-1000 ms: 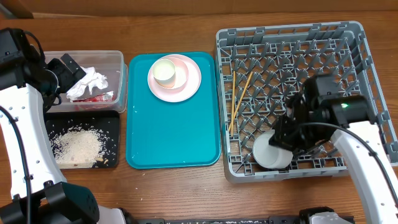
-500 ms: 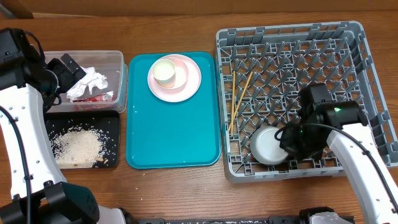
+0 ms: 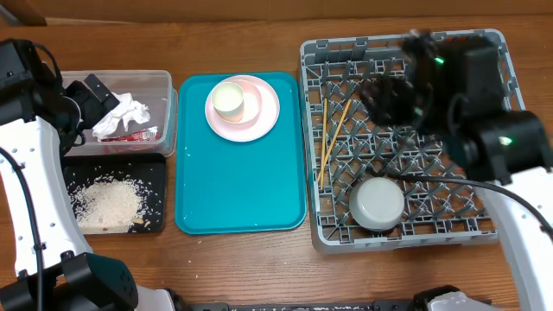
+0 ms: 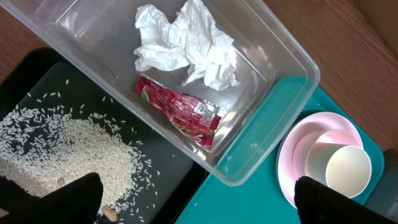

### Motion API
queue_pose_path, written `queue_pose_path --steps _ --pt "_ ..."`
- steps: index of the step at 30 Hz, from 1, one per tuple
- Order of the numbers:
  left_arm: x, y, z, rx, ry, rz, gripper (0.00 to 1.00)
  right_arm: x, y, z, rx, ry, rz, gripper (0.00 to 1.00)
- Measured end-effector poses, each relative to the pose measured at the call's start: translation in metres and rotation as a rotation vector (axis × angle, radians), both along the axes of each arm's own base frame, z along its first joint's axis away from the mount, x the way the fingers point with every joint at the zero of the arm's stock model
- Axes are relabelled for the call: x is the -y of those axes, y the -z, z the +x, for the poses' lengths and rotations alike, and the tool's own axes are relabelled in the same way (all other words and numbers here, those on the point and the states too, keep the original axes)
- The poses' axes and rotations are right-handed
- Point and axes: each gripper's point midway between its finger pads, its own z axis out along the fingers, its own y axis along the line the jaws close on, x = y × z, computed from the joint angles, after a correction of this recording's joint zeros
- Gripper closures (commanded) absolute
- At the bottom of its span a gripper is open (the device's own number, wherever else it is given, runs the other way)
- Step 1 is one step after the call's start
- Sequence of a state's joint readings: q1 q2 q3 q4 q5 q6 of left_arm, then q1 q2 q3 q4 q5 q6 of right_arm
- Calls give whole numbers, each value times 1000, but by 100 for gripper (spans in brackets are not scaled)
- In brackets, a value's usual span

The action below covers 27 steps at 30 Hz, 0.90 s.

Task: Sort waste into correct bins and load items into the dishwasher
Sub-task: 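Release bowl and move right gripper back toward the pink plate, then grasp the white cup on the pink plate with right gripper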

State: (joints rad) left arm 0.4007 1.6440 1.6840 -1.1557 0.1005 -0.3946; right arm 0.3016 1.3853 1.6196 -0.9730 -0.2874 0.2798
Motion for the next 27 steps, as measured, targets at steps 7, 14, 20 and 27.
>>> queue_pose_path --steps 7,14,20,27 --pt "0 0 0 0 0 0 0 -97 25 47 77 -202 -132 48" --pt "0 0 0 0 0 0 0 -189 100 93 180 -389 -297 45" --pt "0 0 0 0 0 0 0 -244 164 95 262 -526 -419 47" --pt "0 0 0 0 0 0 0 -271 194 88 326 -626 -482 47"
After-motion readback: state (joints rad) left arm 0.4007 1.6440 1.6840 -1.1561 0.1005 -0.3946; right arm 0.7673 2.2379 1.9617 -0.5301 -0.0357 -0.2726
